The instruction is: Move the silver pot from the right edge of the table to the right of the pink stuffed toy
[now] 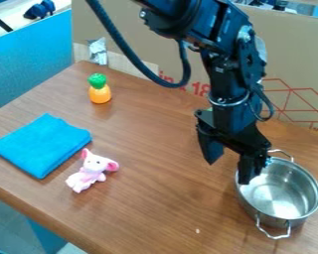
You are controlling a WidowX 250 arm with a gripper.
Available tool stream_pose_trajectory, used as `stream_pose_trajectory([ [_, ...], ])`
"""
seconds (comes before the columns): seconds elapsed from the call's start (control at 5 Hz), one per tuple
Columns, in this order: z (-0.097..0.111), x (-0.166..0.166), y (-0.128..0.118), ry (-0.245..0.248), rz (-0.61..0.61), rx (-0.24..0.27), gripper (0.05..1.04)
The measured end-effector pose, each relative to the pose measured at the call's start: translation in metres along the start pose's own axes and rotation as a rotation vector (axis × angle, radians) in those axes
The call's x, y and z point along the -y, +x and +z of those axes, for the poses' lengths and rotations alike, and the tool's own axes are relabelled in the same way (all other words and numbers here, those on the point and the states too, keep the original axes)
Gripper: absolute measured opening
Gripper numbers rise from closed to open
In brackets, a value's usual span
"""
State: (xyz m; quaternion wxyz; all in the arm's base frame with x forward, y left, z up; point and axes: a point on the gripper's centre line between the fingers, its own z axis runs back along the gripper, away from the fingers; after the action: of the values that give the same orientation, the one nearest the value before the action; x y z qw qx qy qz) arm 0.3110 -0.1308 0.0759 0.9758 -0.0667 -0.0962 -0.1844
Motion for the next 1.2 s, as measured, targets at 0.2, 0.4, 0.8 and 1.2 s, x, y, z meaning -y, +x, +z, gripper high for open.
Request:
stream_pose_trajectory([
  [0.2, -0.011, 0.001, 0.006, -0.018, 0.000, -0.046, 1.002],
  [0.4, -0.020, -0.002, 0.007, -0.008, 0.008, -0.087, 1.002],
  [0.8, -0.030, -0.001, 0.011, -0.015, 0.016, -0.087, 0.660],
  [1.2, -0.031, 0.008, 0.015, -0.044, -0.046, -0.098, 0.156],
])
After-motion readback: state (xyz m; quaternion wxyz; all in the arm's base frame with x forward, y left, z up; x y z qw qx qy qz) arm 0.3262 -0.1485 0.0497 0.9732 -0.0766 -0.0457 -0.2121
